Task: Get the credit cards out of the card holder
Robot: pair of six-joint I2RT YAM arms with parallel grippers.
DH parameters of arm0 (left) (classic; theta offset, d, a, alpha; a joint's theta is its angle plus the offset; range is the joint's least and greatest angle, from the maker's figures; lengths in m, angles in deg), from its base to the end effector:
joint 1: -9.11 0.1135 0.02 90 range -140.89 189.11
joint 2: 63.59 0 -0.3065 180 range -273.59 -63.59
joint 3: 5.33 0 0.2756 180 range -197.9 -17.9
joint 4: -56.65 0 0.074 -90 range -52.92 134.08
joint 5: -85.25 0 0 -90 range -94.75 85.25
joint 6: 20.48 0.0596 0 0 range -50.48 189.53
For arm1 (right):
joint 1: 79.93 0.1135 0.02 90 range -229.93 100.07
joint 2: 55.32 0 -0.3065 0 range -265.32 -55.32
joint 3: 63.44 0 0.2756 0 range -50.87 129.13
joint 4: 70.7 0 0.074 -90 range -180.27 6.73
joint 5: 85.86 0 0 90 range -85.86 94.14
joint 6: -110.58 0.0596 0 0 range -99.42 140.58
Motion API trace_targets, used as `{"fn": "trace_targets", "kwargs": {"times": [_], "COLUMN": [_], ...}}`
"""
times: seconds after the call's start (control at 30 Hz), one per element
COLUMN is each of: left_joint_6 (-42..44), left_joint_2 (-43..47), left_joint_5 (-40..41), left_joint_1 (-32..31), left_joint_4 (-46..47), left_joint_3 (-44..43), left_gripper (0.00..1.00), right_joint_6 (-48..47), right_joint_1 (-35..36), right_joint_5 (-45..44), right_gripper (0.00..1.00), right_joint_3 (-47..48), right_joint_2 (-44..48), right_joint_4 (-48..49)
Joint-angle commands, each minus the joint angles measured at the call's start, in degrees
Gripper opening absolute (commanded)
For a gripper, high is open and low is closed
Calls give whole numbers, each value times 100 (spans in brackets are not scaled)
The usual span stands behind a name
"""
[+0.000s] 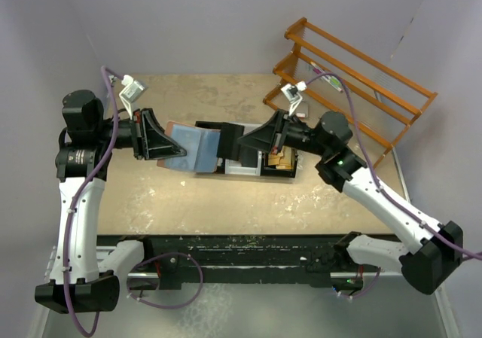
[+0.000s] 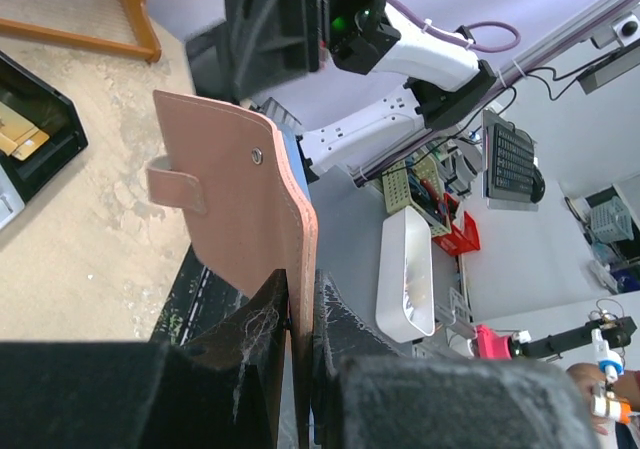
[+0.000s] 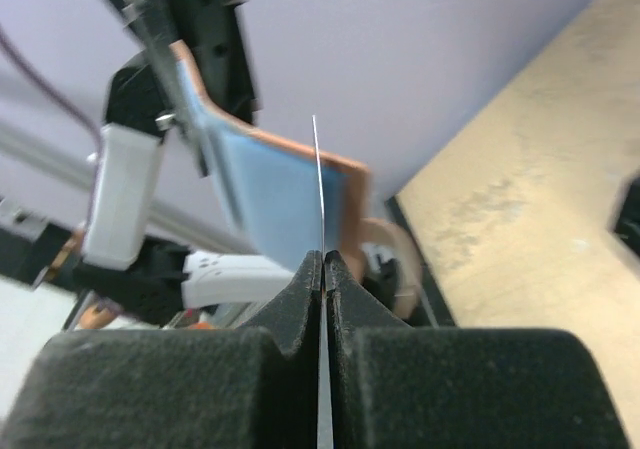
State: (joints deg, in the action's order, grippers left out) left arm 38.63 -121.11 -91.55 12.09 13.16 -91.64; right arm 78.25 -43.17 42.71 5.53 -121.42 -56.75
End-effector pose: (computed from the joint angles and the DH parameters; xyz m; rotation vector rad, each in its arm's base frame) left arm 0.1746 -0.0505 0.4852 0.6211 1.7858 -1.6859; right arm 0.2073 0.2012 0.4424 -0.4071 1.5428 1.7699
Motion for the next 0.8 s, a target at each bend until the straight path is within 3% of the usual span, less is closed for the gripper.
{"fn": "trace_targets", "kwargs": {"times": [0.0,0.17,0.3,0.47,0.77], "left_joint_6": [408,2230,3033,3179,3069], "left_joint_2": [62,-163,-346,-239,-165], "left_joint_5": [-169,404,707,828,703], "left_joint_1": [-17,-14,-17,-17,-17], "left_joint_4": [25,-1678,-2457,-2540,-2466], "left_joint_3": [-239,-717,-1009,-1038,-1043], "left_gripper": [7,3,2,2,2], "right_joint_6": [-572,-1165,-1469,-1969,-2030], "right_joint_1": [-705,-1146,-1214,-1214,-927], "right_joint_5": [-58,-447,-858,-1683,-2365], "right_gripper": [0,0,0,0,0], "right_joint_3": [-78,-86,-94,386,1235], "right_joint_2": [336,212,-233,-1251,-2784], "right_joint_4": [-1114,-2161,-2488,-2711,-2699]}}
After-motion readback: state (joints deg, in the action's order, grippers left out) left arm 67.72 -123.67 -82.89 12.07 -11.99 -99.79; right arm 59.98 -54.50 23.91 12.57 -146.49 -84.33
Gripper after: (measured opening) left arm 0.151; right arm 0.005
